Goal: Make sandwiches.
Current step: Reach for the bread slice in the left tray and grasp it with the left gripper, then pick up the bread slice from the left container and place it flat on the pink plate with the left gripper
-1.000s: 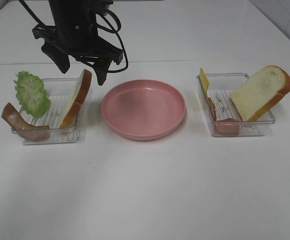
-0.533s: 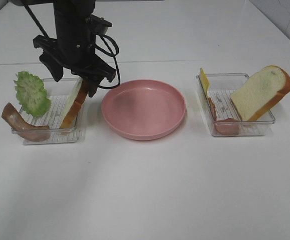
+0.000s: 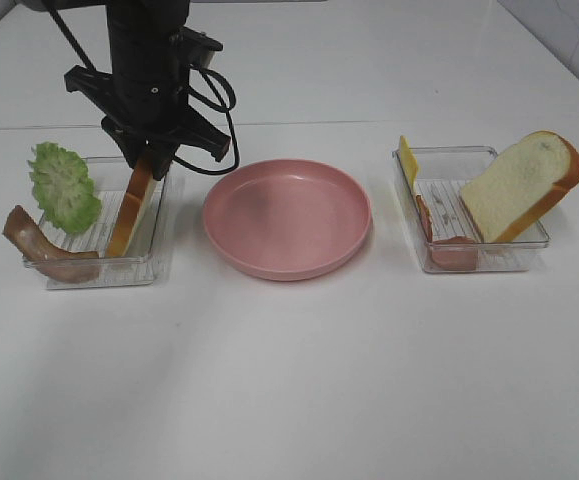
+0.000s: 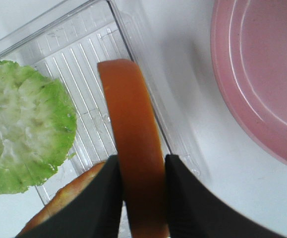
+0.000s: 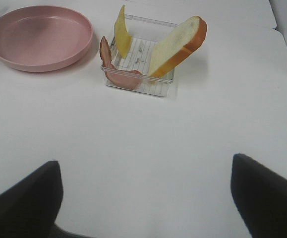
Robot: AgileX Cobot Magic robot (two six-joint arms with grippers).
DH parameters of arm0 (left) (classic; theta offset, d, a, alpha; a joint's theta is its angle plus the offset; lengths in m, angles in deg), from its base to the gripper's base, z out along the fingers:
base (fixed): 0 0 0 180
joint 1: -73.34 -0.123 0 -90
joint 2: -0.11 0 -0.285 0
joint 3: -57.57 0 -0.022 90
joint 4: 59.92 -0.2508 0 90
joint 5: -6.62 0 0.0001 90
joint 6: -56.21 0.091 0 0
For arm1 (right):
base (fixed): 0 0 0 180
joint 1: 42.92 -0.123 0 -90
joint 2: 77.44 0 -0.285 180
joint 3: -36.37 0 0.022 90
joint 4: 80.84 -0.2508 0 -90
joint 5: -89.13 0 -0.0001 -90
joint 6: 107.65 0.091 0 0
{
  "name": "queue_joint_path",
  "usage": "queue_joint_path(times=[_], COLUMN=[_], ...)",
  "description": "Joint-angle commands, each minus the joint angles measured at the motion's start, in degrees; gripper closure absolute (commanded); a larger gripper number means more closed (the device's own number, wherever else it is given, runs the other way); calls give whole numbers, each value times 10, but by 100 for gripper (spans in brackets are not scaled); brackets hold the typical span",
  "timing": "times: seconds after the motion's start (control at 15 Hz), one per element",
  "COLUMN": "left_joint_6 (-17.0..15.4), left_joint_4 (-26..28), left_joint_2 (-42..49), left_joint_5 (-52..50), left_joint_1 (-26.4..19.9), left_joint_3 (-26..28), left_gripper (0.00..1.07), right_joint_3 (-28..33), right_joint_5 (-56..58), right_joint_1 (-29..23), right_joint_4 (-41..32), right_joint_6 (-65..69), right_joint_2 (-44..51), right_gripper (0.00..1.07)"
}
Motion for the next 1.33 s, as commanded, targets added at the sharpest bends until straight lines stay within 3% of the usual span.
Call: queue_joint_path(times=[0.07,0.13,0.73,0.8,0.87,0.93,1.13,1.33], left_joint_6=[-5,-5,0,12,77,102,239,317], left_joint_4=[-7,-11,-3,43,198,246,484,611], left_joint_2=[-1,-1,108,125,133,132,105,61], left_joint_5=[-5,-3,18,-6,-50,-57,-87,-93], left_joint_1=[-1,-1,-4,-14,-62,-77,-142,-160], left_joint_3=[1,1,9,9,10,10,10,10], left_gripper=[101,107,107,107,107,107,107,107], right_joint_3=[0,0,0,0,0,0,0,0], right_joint_5=[-3,-3,-3,-3,-3,-3,-3,-3], right_joint_1=[3,3,3,3,3,3,3,3], right_joint_4=[0,0,0,0,-1,-1,-1,-1], right_joint_6=[-5,-5,-5,-5,-5,-5,-5,-5], right_joint_2=[11,11,11,11,11,11,11,11], right_gripper=[26,26,26,26,26,26,26,26])
